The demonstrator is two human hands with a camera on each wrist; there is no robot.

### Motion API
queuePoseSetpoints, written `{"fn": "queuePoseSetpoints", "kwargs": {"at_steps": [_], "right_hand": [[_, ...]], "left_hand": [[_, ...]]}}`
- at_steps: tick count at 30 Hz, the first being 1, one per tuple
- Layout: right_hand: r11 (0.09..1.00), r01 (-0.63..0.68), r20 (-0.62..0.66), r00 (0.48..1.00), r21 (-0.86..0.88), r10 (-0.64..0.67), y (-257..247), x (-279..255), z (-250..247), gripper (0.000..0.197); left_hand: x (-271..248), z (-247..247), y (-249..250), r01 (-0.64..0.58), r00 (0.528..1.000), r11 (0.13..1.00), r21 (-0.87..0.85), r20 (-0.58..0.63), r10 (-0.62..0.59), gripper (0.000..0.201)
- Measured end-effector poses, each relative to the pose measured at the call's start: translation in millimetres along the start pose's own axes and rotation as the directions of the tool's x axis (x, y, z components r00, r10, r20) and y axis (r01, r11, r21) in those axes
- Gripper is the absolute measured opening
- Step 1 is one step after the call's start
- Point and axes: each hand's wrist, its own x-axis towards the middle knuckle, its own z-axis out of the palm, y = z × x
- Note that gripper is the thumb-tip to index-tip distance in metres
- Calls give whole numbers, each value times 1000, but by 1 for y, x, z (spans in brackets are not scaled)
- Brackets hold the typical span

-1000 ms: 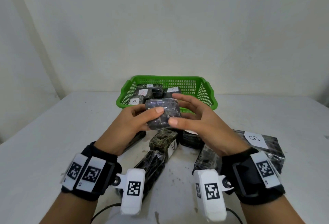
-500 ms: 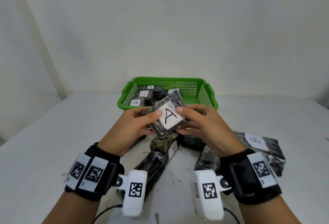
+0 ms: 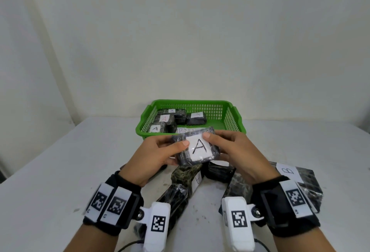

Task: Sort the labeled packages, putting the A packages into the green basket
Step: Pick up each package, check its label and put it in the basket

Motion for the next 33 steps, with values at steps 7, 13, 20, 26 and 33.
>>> {"fn": "queuePoseSetpoints", "kwargs": {"at_steps": [7, 13, 20, 26, 33], "right_hand": [[997, -66, -4, 998, -33, 66, -16, 17, -12, 30], [986, -150, -72, 987, -68, 146, -31, 59, -23, 32], [948, -294, -132, 951, -119, 279, -32, 145, -25, 37], [870, -430, -110, 903, -242, 415, -20, 199, -22, 29], [757, -496, -92, 856, -427, 509, -7, 221, -11, 19]], "left_hand": [[14, -13, 32, 34, 999, 948, 317, 0, -36, 41], [86, -47, 48, 144, 958, 859, 491, -287, 4, 44], [180, -78, 50, 444, 888, 635, 633, -404, -219, 64], [228, -82, 30, 342, 921, 269, 900, -264, -287, 43], [260, -111, 11, 142, 935, -100, 985, -166, -312, 41]]}}
